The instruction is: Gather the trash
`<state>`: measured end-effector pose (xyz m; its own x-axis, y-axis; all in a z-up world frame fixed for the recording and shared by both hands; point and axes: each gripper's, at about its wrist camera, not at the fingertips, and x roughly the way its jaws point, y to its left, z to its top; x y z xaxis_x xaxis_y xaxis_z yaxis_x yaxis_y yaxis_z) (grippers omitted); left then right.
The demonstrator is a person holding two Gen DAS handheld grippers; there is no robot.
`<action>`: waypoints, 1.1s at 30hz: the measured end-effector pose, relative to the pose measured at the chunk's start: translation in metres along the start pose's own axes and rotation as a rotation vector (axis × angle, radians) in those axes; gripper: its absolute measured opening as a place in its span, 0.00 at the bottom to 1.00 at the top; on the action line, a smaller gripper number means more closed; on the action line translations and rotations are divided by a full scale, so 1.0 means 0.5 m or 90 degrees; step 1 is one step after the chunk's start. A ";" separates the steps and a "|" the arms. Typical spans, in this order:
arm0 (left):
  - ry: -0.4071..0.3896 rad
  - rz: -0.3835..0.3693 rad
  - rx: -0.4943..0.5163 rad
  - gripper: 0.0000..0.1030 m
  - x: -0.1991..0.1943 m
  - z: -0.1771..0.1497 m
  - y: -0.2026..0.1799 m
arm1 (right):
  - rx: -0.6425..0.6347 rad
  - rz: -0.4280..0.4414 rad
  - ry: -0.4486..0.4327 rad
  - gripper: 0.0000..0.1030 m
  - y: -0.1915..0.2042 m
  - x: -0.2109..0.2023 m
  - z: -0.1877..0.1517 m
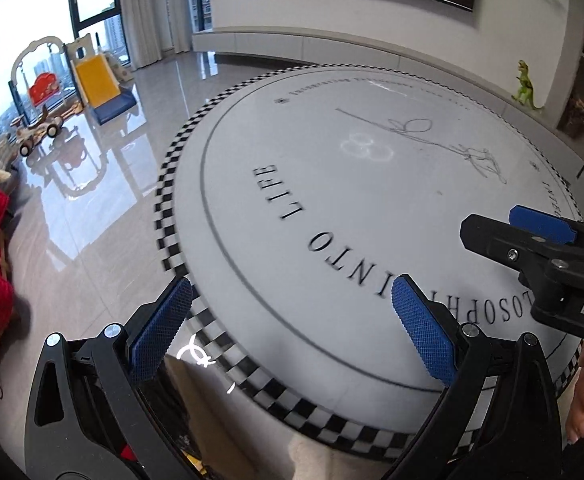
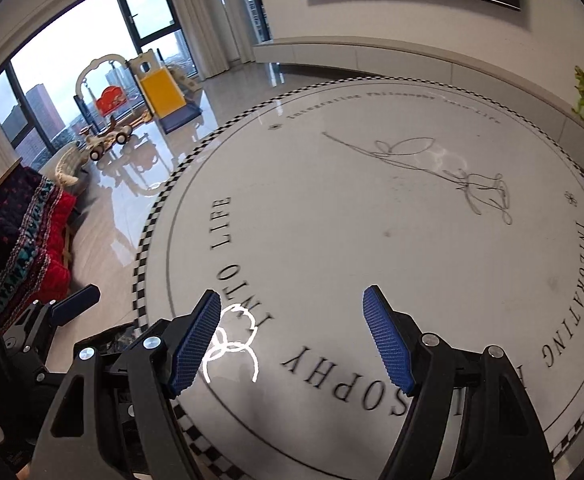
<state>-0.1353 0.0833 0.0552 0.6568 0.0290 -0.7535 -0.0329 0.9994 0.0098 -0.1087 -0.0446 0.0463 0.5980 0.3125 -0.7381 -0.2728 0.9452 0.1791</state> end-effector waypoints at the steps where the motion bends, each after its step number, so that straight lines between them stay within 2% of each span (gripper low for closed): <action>1: -0.001 -0.008 0.009 0.94 0.007 0.008 -0.017 | 0.006 -0.011 -0.001 0.72 -0.019 0.001 0.002; 5: -0.012 -0.035 0.042 0.94 0.035 0.033 -0.079 | 0.036 -0.048 0.001 0.72 -0.091 0.012 0.002; 10: 0.000 -0.062 0.066 0.94 0.091 0.065 -0.142 | 0.068 -0.087 0.003 0.72 -0.178 0.025 0.002; 15: 0.012 -0.063 0.084 0.94 0.140 0.085 -0.178 | 0.086 -0.120 0.008 0.72 -0.239 0.051 0.010; 20: 0.031 -0.058 0.062 0.94 0.178 0.096 -0.168 | 0.089 -0.129 0.014 0.72 -0.267 0.081 0.010; 30: 0.046 -0.028 0.067 0.94 0.216 0.101 -0.175 | 0.059 -0.147 0.008 0.73 -0.280 0.115 0.009; 33: 0.060 -0.017 0.069 0.94 0.227 0.096 -0.176 | 0.052 -0.151 0.006 0.79 -0.277 0.118 0.009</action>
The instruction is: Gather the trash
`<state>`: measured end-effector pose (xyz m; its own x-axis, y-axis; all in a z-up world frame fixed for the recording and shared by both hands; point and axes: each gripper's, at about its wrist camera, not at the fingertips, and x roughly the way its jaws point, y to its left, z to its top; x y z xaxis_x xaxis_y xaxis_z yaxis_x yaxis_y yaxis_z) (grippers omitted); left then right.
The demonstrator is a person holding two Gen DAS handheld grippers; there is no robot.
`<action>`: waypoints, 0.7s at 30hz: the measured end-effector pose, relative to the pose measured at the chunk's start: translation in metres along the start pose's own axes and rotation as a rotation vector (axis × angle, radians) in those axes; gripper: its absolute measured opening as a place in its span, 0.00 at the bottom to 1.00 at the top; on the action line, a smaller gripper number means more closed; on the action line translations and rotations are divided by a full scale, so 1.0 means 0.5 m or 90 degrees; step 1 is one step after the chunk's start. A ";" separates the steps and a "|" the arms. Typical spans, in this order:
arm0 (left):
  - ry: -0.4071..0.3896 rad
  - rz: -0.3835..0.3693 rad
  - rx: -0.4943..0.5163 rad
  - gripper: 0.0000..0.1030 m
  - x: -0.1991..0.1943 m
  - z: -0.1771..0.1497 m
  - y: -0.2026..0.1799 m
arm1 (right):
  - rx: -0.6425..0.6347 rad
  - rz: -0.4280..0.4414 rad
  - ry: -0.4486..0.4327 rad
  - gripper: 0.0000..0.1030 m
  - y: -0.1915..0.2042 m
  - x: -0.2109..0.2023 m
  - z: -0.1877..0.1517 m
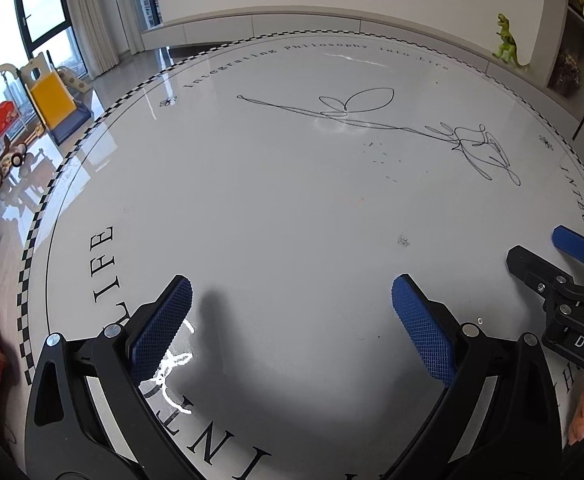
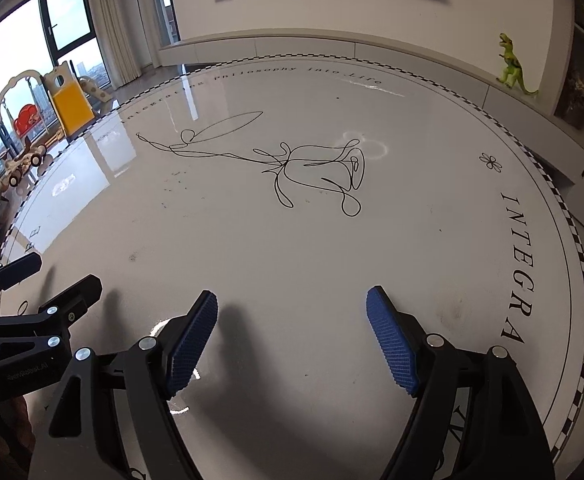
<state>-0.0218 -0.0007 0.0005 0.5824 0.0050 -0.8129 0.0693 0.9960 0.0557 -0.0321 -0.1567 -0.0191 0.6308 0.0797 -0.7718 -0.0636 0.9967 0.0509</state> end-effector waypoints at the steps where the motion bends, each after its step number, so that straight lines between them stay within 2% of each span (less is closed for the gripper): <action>1: 0.001 -0.004 -0.006 0.94 0.001 0.001 0.004 | -0.002 -0.001 0.002 0.81 -0.001 0.004 0.001; 4: 0.008 -0.015 -0.026 0.94 0.004 0.000 0.013 | -0.012 -0.003 0.008 0.85 0.009 0.005 0.002; 9: 0.008 -0.014 -0.024 0.94 0.003 -0.002 0.011 | -0.026 -0.012 0.023 0.97 0.018 0.015 0.002; 21: 0.008 -0.014 -0.025 0.94 0.003 -0.001 0.009 | -0.026 -0.012 0.023 0.97 0.015 0.017 0.003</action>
